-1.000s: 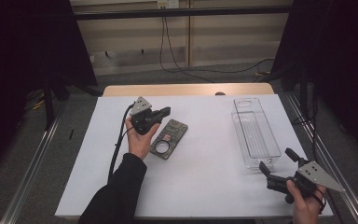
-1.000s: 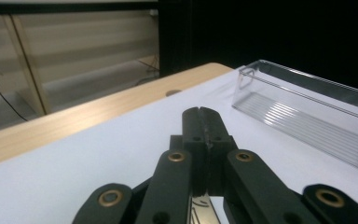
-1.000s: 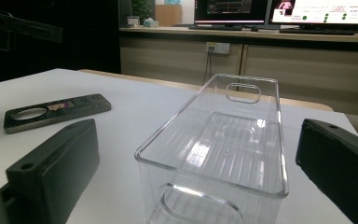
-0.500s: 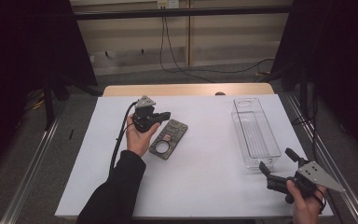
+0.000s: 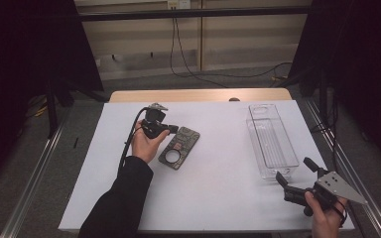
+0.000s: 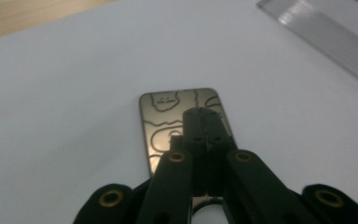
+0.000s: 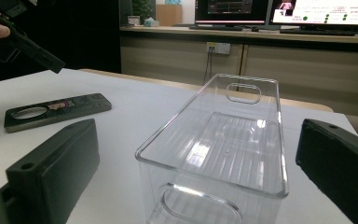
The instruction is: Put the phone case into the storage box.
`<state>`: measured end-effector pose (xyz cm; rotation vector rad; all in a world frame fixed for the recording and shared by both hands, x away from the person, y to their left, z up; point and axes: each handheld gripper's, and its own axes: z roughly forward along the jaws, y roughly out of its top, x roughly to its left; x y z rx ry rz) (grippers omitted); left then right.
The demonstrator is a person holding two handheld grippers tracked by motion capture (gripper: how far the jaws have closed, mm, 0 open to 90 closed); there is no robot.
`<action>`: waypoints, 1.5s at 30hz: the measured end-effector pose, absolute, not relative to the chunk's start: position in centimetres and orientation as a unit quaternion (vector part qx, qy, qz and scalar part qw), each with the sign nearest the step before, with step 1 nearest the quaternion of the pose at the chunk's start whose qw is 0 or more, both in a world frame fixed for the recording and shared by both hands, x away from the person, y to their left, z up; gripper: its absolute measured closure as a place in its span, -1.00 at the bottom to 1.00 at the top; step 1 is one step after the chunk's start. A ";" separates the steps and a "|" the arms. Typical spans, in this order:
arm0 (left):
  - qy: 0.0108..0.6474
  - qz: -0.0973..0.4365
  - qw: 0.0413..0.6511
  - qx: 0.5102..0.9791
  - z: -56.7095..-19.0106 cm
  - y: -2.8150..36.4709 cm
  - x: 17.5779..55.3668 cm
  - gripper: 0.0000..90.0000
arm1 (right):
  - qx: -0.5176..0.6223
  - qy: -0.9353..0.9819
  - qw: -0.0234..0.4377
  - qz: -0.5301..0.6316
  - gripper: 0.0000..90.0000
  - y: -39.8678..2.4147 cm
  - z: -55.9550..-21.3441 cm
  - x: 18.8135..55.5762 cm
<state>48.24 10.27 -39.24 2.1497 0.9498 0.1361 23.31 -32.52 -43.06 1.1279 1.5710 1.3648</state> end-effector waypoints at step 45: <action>0.455 0.086 0.301 0.834 -44.2 7.8 52.5 1.00 | 0.441 0.615 0.375 0.536 -1.00 -32.6 -43.1 23.1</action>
